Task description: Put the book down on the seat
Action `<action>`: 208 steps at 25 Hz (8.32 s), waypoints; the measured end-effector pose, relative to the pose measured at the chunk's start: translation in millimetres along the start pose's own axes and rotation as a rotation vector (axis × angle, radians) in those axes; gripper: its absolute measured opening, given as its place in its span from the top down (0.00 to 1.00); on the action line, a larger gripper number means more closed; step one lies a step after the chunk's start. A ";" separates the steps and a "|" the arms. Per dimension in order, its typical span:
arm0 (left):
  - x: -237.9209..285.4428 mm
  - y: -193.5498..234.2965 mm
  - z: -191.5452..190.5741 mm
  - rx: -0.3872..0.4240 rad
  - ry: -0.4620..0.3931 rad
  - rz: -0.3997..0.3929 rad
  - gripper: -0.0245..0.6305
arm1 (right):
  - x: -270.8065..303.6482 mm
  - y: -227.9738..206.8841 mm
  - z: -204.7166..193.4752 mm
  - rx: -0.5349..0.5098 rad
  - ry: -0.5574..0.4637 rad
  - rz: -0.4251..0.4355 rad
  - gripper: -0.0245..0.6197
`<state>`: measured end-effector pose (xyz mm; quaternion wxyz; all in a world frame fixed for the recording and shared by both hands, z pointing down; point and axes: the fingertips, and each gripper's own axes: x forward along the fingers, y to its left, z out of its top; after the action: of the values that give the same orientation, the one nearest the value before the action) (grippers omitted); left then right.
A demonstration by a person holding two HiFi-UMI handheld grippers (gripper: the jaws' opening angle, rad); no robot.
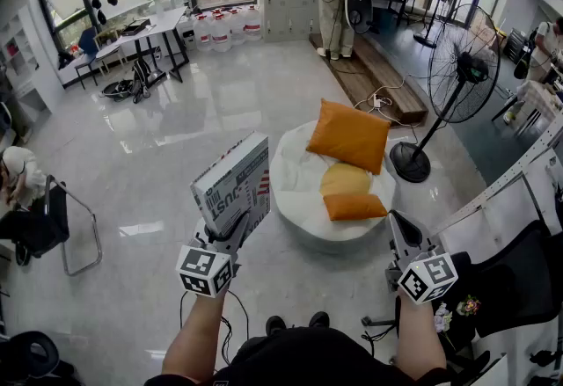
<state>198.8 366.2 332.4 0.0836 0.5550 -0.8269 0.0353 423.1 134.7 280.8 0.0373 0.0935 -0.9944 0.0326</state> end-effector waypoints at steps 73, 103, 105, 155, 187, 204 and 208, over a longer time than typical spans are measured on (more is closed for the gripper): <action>510.1 286.7 10.3 -0.041 0.227 -0.272 0.73 | 519.0 -194.3 -79.4 0.163 0.234 -0.067 0.95; 604.9 264.8 -22.6 -0.120 0.410 -0.549 0.73 | 539.8 -217.6 -143.1 0.395 0.230 -0.274 0.95; 618.8 268.6 -25.6 -0.125 0.420 -0.592 0.73 | 553.1 -217.2 -141.9 0.389 0.243 -0.300 0.95; 807.4 172.5 -552.6 -0.168 1.112 -0.925 0.72 | 640.3 -272.3 -548.2 0.747 0.499 -0.482 0.95; 842.6 185.3 -570.9 0.376 1.102 -0.875 0.54 | 599.2 -258.6 -542.9 0.761 0.471 -0.611 0.95; 795.4 219.3 -280.8 0.330 0.750 -1.016 0.71 | 617.2 -246.4 -312.9 0.615 0.338 -0.673 0.95; 788.0 224.1 -218.0 0.223 0.670 -1.026 0.77 | 614.7 -237.5 -271.6 0.581 0.312 -0.691 0.95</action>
<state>-278.2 -233.9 694.4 0.2865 0.8457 -0.3752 0.2490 -115.9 -191.4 614.1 0.1669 0.4194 -0.8373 0.3086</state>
